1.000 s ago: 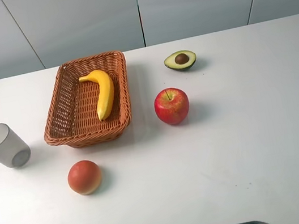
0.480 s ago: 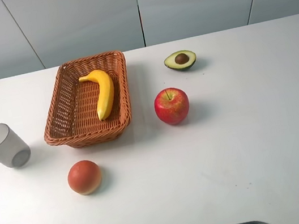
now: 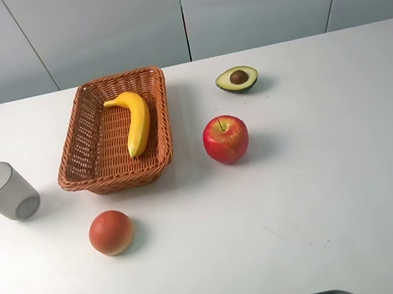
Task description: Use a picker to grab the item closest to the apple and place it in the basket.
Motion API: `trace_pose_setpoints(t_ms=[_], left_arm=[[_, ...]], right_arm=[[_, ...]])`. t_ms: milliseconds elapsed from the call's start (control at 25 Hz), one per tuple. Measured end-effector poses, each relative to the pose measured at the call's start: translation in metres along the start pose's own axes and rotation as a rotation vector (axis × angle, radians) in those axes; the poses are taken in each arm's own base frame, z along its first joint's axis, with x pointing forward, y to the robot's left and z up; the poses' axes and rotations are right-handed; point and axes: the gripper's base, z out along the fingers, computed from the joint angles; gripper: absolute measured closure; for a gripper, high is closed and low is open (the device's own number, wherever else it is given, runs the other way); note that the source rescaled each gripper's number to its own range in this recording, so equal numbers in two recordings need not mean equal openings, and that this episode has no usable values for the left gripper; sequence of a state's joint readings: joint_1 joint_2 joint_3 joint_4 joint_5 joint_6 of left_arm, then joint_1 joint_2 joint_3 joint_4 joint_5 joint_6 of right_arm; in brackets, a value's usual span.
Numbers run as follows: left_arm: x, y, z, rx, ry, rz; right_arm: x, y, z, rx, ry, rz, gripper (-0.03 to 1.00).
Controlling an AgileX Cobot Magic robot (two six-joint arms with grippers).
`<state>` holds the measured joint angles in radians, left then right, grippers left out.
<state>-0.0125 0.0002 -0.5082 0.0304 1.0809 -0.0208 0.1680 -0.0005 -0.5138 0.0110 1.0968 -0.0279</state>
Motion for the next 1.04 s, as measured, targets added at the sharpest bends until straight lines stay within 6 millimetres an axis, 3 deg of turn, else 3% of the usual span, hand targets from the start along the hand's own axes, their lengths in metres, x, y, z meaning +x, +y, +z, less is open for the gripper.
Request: trace_pose_setpoints(t_ms=[1040], left_arm=[[0.0000,0.0000,0.0000,0.000,0.000,0.006]], right_arm=[[0.0000,-0.0023,0.0000,0.025,0.000,0.039,-0.03]])
